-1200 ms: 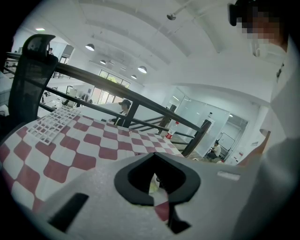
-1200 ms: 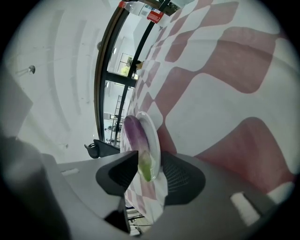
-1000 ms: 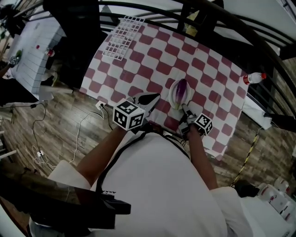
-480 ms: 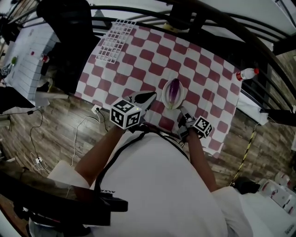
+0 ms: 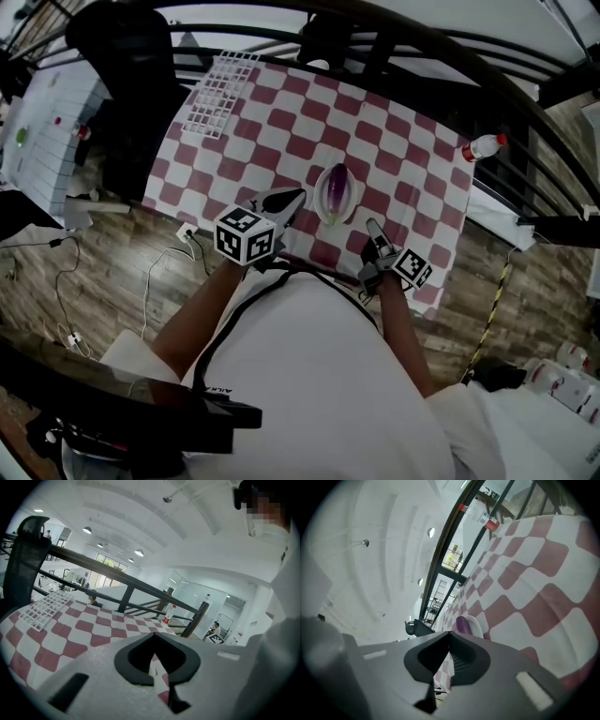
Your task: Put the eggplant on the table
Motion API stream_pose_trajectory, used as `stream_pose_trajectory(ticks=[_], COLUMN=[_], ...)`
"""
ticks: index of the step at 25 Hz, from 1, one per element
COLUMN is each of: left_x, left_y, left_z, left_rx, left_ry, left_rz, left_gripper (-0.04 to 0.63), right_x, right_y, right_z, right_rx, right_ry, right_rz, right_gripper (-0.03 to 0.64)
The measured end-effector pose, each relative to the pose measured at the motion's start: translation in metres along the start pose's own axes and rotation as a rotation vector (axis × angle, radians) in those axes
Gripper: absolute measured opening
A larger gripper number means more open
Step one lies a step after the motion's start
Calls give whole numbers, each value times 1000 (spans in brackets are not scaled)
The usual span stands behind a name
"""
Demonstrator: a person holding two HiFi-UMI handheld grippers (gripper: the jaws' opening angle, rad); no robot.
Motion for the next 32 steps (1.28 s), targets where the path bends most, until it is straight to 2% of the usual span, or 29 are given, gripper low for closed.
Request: stream_pose_trajectory(ticks=[4,12,18,23,32], left_x=[-5,-12,-19,-25,-35], left_y=[-4,-14,-24,-35,-53], left_z=[3,9,10,14,26], left_rx=[-22,-66,-92,-124,-168], left_ry=[-6,-14,-4,-3,4], left_rz=[-3,-8,-28,-47,-79], left_gripper=[6,6,6,6,6], right_x=[12,44,72,99,135], right_y=[-9,-35,-53,-58,-56], right_z=[16,42,51,56,64], right_rx=[-39,-121,-171,-198,-215], right_ry=[-19,-28,-65,-99,-95], right_rz=[65,263,354,428,600], right_gripper=[6,6,6,7,7])
Point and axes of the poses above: the fingertips, and each gripper's own axes: z backward along the fingers, x to its left, y out of its underside, the point moved 7 cm from there along z, backward along the fingers, and after that the axes turned 6 degrees about y, right-handed, at the moved point
